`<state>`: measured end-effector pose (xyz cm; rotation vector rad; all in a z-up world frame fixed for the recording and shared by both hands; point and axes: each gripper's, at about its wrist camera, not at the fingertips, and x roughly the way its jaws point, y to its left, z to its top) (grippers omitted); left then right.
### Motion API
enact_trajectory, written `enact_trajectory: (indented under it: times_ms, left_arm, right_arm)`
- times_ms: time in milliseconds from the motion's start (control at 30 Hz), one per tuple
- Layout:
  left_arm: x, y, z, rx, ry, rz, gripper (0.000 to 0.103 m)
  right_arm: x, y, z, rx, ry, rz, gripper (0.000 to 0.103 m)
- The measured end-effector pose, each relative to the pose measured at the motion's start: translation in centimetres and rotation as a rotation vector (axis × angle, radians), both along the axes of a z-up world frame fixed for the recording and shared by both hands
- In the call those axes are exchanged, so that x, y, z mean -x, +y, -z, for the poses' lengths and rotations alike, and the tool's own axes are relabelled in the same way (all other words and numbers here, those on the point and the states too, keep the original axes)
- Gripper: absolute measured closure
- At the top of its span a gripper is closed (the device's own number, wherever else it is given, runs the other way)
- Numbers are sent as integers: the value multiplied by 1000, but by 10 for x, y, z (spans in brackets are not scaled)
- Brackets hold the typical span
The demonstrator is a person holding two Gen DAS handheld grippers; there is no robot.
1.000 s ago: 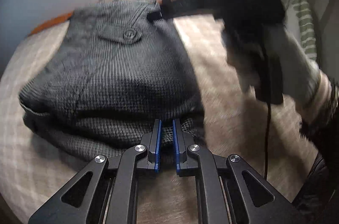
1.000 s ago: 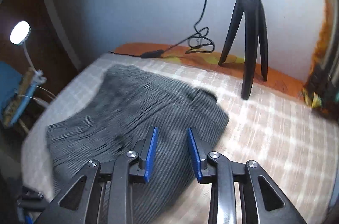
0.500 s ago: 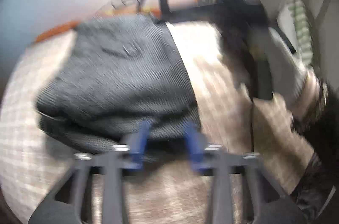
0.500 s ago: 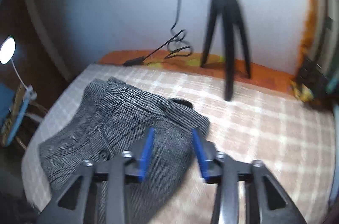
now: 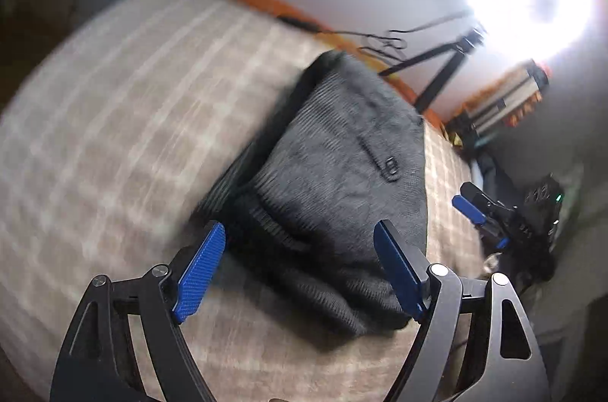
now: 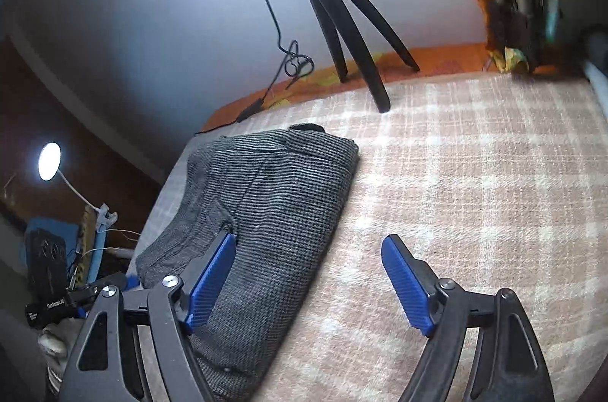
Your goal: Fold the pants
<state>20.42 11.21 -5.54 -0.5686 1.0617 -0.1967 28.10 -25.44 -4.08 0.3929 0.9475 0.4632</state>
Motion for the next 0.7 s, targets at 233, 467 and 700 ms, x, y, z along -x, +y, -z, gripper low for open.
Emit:
enact_trajectory:
  times_ms: [233,467,700]
  left_arm:
    - [0,11,14,47,35,-91,22]
    - [-21,4,34,76,84,-117,21]
    - [-20,8,37,125,74,-197,17]
  right_arm:
    - [-34,10,22,-89,73,30,21]
    - [-53,22,39,-144,111,40,20]
    - [-66,32,41,-162,79,47,19]
